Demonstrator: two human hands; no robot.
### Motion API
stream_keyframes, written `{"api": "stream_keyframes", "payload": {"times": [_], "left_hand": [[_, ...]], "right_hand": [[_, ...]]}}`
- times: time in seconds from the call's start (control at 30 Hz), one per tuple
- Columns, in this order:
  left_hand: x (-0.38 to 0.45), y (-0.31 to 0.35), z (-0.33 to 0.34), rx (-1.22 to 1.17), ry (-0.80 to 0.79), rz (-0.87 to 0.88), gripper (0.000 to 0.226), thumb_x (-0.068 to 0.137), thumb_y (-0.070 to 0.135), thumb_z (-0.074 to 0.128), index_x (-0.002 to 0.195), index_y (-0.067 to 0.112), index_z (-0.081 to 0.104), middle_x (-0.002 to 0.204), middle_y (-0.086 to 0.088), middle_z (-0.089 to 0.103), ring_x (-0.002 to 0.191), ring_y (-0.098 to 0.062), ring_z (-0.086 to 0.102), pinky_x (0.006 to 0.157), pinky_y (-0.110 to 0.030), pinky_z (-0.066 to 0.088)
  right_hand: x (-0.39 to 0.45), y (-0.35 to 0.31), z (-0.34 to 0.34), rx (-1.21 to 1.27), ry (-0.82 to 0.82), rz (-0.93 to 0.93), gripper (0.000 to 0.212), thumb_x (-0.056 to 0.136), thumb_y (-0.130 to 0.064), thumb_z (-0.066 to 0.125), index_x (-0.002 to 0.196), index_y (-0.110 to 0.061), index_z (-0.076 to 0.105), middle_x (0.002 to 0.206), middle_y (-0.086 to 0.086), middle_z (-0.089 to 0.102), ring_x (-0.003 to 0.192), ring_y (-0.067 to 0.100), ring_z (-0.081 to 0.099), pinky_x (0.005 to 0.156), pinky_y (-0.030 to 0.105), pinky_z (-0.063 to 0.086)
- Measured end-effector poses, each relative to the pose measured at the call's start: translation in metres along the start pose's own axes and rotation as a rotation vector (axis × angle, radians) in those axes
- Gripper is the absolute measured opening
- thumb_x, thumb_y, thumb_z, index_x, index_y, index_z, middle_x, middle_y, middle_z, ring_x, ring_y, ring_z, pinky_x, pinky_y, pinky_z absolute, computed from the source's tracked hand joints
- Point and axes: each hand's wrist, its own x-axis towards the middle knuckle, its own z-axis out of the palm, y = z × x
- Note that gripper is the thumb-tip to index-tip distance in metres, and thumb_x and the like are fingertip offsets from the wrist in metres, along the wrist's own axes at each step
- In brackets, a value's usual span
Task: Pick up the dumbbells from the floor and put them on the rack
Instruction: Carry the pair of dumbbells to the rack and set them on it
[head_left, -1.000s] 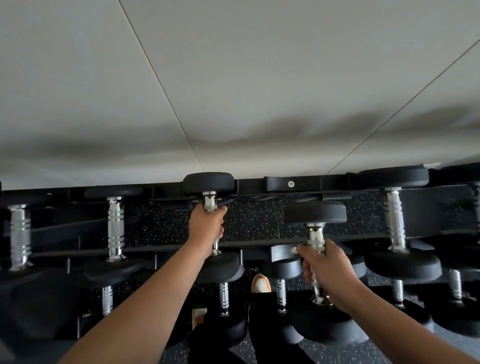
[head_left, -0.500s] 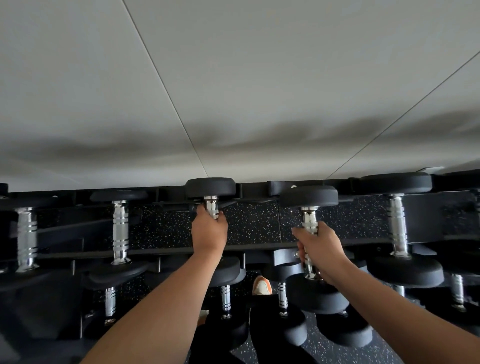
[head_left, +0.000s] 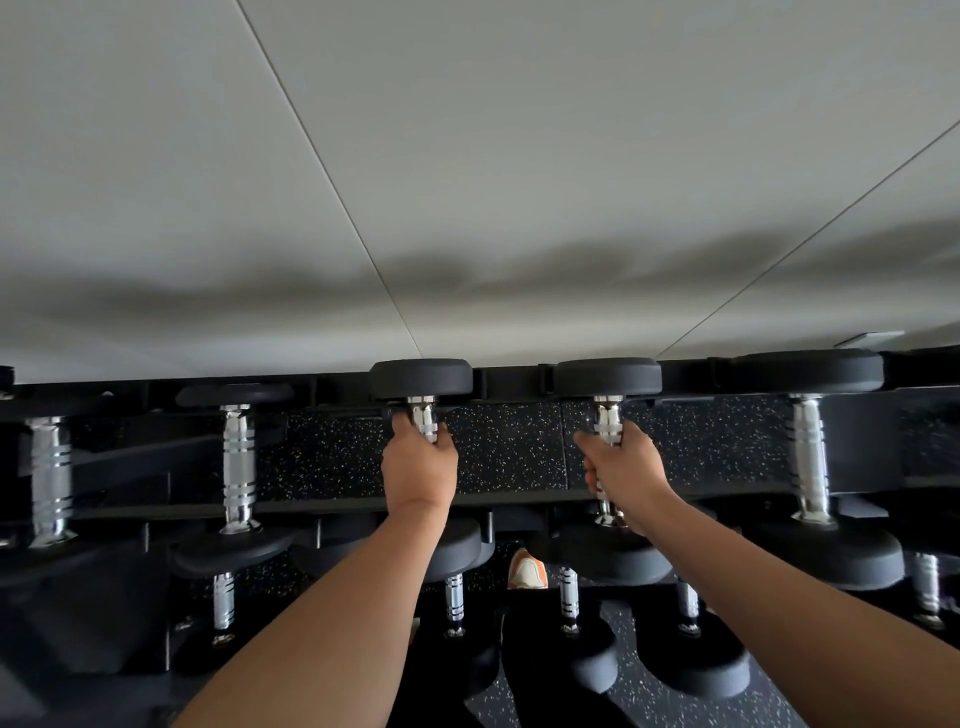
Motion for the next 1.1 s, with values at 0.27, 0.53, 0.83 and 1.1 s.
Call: {"api": "stream_keyframes", "payload": {"times": [0.27, 0.53, 0.83, 1.1], "left_hand": [[-0.0017, 0.0019, -0.0011, 0.021, 0.005, -0.01, 0.033, 0.093, 0.025, 0.062, 0.109, -0.002, 0.05, 0.08, -0.021, 0.068, 0.068, -0.038, 0.067, 0.058, -0.041, 0.055], [-0.0013, 0.0019, -0.0014, 0.034, 0.002, -0.012, 0.036, 0.093, 0.025, 0.062, 0.113, -0.002, 0.05, 0.084, -0.023, 0.069, 0.073, -0.041, 0.068, 0.064, -0.047, 0.058], [0.0014, -0.0003, -0.003, -0.024, -0.03, -0.032, 0.044, 0.09, 0.036, 0.066, 0.108, 0.0, 0.049, 0.084, -0.021, 0.068, 0.073, -0.04, 0.067, 0.066, -0.048, 0.058], [0.0052, -0.0063, -0.0045, -0.179, -0.139, -0.08, 0.048, 0.086, 0.041, 0.07, 0.111, 0.007, 0.047, 0.085, -0.022, 0.068, 0.066, -0.042, 0.068, 0.059, -0.051, 0.06]], "right_hand": [[0.0066, 0.0071, -0.0002, -0.013, 0.021, -0.015, 0.019, 0.093, -0.03, 0.07, 0.094, -0.014, 0.059, 0.065, 0.002, 0.066, 0.045, 0.011, 0.058, 0.046, 0.028, 0.054], [0.0068, 0.0102, 0.0004, -0.139, 0.036, -0.069, 0.024, 0.095, -0.038, 0.067, 0.095, -0.018, 0.054, 0.077, 0.006, 0.07, 0.04, 0.001, 0.061, 0.041, 0.018, 0.048], [0.0058, 0.0104, 0.0023, -0.212, 0.056, -0.101, 0.035, 0.091, -0.046, 0.071, 0.099, -0.021, 0.048, 0.078, 0.006, 0.072, 0.042, 0.004, 0.065, 0.043, 0.023, 0.051], [0.0027, 0.0075, -0.0025, -0.297, -0.007, -0.099, 0.047, 0.095, -0.051, 0.062, 0.118, -0.014, 0.045, 0.091, 0.008, 0.071, 0.053, 0.009, 0.069, 0.049, 0.028, 0.053]]}}
